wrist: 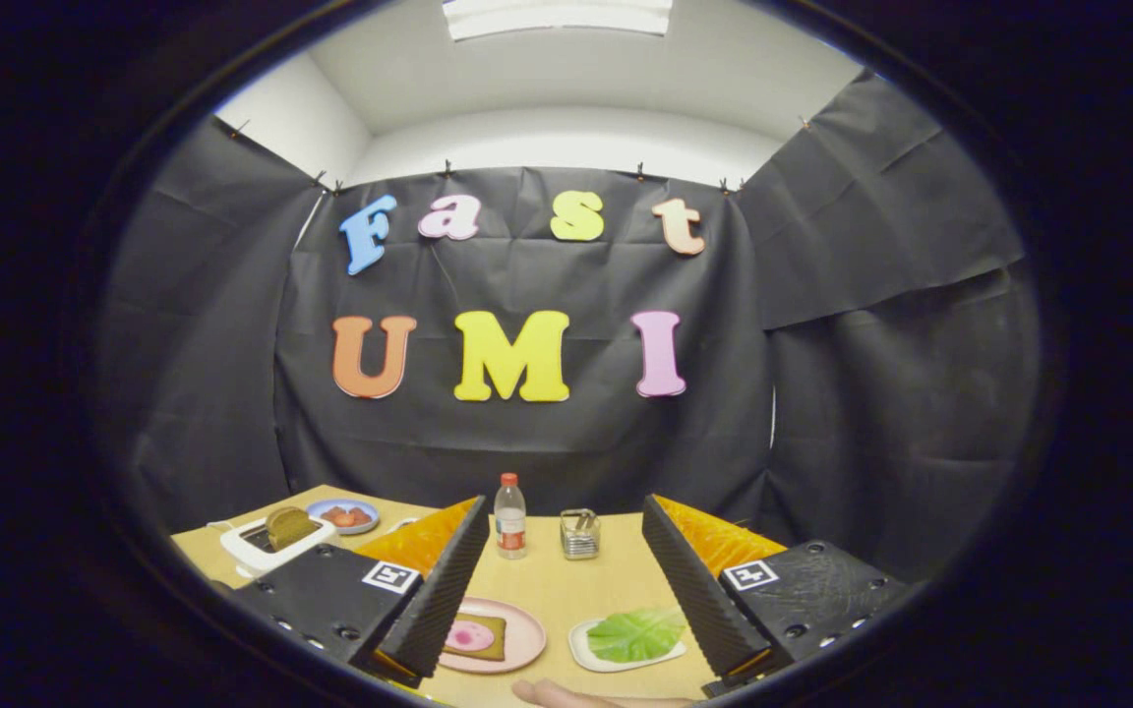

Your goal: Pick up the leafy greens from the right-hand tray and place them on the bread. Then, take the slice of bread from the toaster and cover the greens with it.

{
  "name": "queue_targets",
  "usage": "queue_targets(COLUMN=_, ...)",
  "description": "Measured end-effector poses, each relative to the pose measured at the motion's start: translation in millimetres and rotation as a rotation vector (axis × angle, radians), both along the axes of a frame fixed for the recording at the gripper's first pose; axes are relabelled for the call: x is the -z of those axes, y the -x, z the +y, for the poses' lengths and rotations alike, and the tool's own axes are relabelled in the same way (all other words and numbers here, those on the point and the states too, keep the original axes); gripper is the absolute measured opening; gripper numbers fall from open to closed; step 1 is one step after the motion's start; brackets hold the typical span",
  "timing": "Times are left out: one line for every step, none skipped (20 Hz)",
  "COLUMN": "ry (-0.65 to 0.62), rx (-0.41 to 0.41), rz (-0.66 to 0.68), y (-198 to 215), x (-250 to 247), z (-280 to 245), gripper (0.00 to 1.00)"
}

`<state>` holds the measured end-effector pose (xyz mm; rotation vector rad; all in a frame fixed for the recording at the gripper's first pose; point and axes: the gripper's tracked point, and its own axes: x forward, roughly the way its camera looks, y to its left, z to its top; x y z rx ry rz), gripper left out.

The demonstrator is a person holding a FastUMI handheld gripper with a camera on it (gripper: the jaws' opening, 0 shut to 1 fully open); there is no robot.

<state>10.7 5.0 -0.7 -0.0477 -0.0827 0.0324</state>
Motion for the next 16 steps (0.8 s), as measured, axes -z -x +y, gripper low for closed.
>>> queue_targets(ry=-0.01, rx=-0.003, rz=-0.011, y=-3.4, x=2.2, z=-4.5, gripper=0.96)
queue_targets(ry=-0.022, rx=0.0, rz=-0.01, y=-6.8, x=5.3, z=-11.5, gripper=0.96)
queue_targets(ry=-0.034, rx=0.003, rz=-0.001, y=-10.9, x=9.7, z=-16.8, gripper=0.96)
queue_targets(ry=-0.043, rx=0.018, rz=0.02, y=-16.3, x=14.8, z=-24.6, gripper=0.96)
queue_targets(ry=-0.05, rx=0.039, rz=0.048, y=-23.0, x=22.6, z=-35.5, gripper=0.95)
queue_targets(ry=-0.056, rx=0.057, rz=0.081, y=-29.5, x=30.3, z=-43.7, gripper=0.96)
queue_targets(ry=-0.061, rx=0.072, rz=0.114, y=-36.3, x=39.3, z=-51.8, gripper=0.96)
queue_targets(ry=-0.066, rx=0.086, rz=0.145, y=-42.9, x=47.4, z=-59.2, gripper=0.95)
queue_targets(ry=-0.068, rx=0.099, rz=0.176, y=-49.8, x=56.9, z=-67.7, gripper=0.96)
queue_targets(ry=-0.066, rx=0.114, rz=0.207, y=-55.6, x=66.1, z=-76.5, gripper=0.96)
queue_targets(ry=-0.066, rx=0.122, rz=0.233, y=-61.7, x=76.5, z=-84.3, gripper=0.96)
queue_targets(ry=-0.076, rx=0.119, rz=0.247, y=-67.1, x=83.1, z=-90.4, gripper=0.96)
queue_targets(ry=-0.093, rx=0.11, rz=0.256, y=-74.4, x=90.4, z=-95.1, gripper=0.96)
queue_targets(ry=-0.111, rx=0.107, rz=0.269, y=-81.1, x=98.3, z=-102.4, gripper=0.96)
queue_targets(ry=-0.127, rx=0.111, rz=0.288, y=-87.7, x=108.8, z=-111.7, gripper=0.96)
queue_targets(ry=-0.141, rx=0.12, rz=0.311, y=-92.9, x=118.7, z=-120.5, gripper=0.96)
